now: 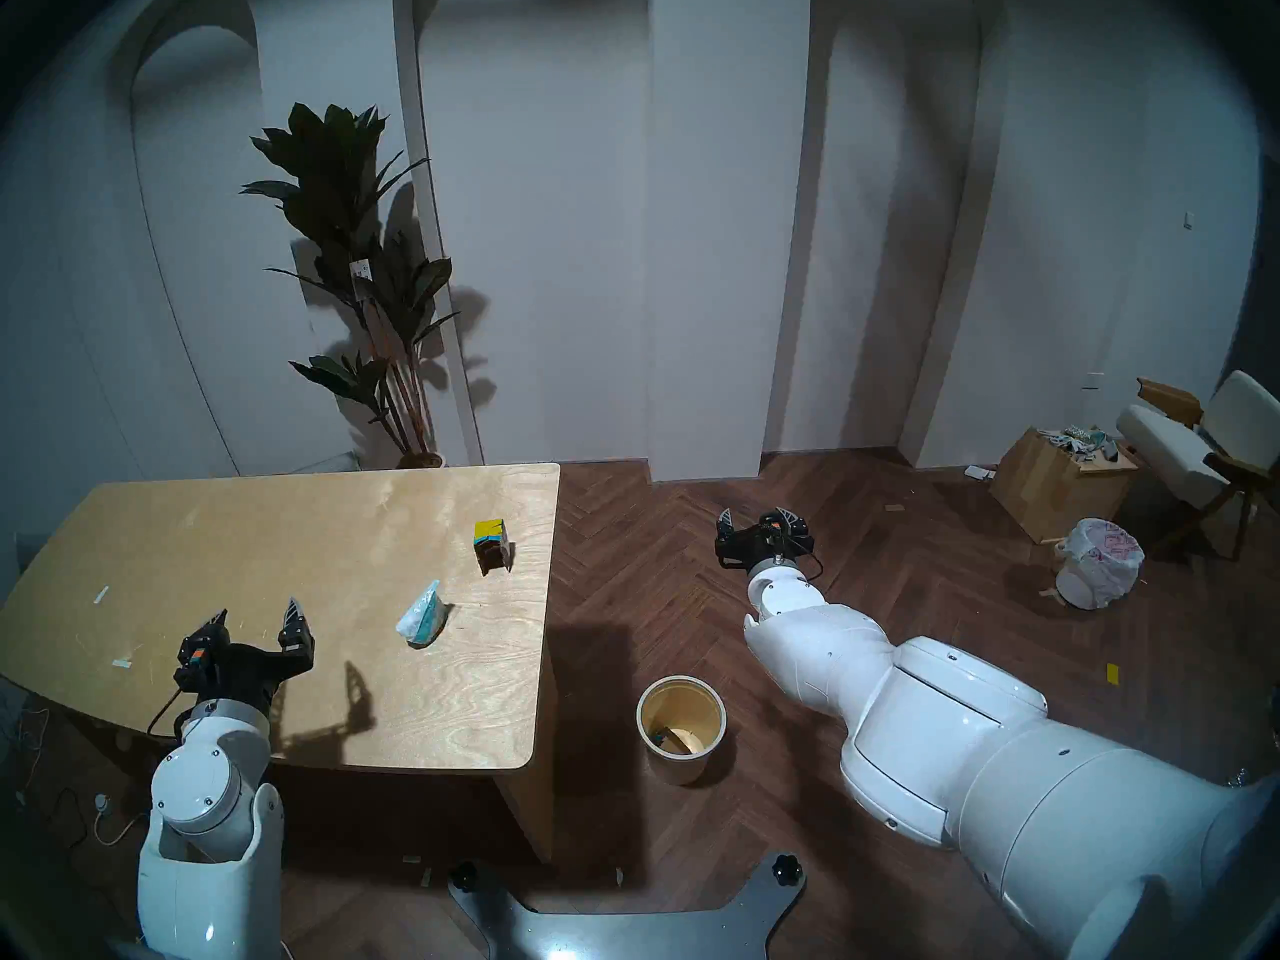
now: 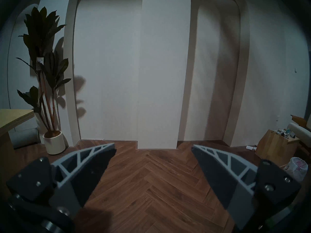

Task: Put the trash into the trash bin on the ground

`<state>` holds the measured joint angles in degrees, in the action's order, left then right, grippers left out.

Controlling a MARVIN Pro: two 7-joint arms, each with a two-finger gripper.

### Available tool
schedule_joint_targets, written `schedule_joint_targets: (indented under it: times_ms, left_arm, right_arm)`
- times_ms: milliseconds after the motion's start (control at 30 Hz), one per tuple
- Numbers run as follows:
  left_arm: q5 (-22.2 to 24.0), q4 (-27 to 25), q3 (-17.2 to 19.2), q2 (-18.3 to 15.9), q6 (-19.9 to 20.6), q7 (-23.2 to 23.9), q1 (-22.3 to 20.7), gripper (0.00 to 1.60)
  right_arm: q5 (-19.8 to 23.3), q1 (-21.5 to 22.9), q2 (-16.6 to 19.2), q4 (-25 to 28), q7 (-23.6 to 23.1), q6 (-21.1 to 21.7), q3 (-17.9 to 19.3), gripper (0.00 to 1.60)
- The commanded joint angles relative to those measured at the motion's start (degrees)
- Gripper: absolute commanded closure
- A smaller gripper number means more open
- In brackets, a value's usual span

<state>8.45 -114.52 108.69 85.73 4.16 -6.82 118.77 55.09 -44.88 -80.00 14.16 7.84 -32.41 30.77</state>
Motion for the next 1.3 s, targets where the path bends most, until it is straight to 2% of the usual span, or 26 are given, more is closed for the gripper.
schedule_joint_targets:
  times_ms: [0, 533, 1267]
  left_arm:
    - [0.0, -0.7, 0.0, -0.1, -0.2, 0.0, -0.4, 0.00]
    - [-0.1, -0.2, 0.0, -0.2, -0.2, 0.1, -0.7, 0.00]
    - [-0.4, 1.0, 0.0, -0.1, -0.2, 0.0, -0.8, 0.00]
  right_arm:
    - [0.4, 0.1, 2.2, 0.9, -0.5, -2.4, 0.7, 0.00]
    - [2.0, -1.2, 5.1, 2.9, -3.0, -5.6, 2.3, 0.00]
    - [3.6, -11.8, 5.9, 3.7, -7.2, -5.7, 2.0, 0.00]
